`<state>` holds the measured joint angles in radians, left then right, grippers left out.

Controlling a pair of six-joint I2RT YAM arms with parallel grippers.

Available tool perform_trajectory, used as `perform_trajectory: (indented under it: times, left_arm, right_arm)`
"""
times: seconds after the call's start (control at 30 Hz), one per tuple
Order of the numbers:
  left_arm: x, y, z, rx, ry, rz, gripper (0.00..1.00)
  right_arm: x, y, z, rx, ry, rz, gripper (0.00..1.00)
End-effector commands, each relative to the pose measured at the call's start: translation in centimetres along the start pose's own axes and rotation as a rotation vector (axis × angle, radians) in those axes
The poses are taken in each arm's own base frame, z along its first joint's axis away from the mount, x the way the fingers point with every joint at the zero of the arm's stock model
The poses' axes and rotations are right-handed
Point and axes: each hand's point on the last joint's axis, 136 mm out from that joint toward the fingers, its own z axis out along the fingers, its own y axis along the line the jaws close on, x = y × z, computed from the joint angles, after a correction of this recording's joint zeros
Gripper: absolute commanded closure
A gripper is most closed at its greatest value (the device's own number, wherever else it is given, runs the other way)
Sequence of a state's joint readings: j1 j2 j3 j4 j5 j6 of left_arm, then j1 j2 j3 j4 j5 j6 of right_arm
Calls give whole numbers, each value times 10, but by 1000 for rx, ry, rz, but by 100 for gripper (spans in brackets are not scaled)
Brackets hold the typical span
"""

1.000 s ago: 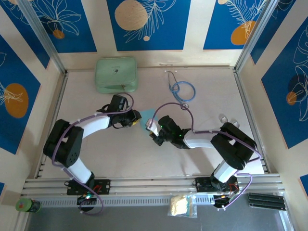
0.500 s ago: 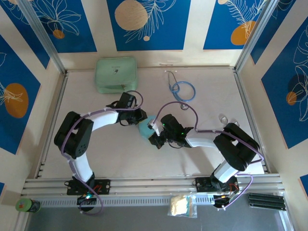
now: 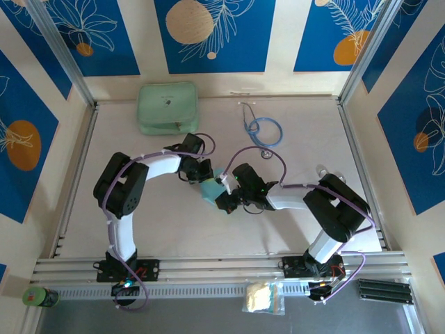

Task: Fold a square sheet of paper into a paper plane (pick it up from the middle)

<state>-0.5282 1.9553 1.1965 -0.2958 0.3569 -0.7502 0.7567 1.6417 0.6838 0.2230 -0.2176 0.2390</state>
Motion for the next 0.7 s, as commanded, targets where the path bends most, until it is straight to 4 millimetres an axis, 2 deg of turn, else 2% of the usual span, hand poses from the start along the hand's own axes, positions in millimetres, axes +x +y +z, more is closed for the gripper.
perform_trajectory:
  times: [0.0, 0.27, 0.67]
  left_arm:
    - [14, 15, 11, -72, 57, 18, 96]
    - [18, 20, 15, -86, 75, 26, 98]
    - [20, 18, 20, -79, 89, 33, 99]
  right_arm:
    - [-3, -4, 4, 4, 10, 56, 100]
    - [-4, -30, -1, 169, -11, 89, 100]
    - [-4, -38, -4, 266, -12, 81, 100]
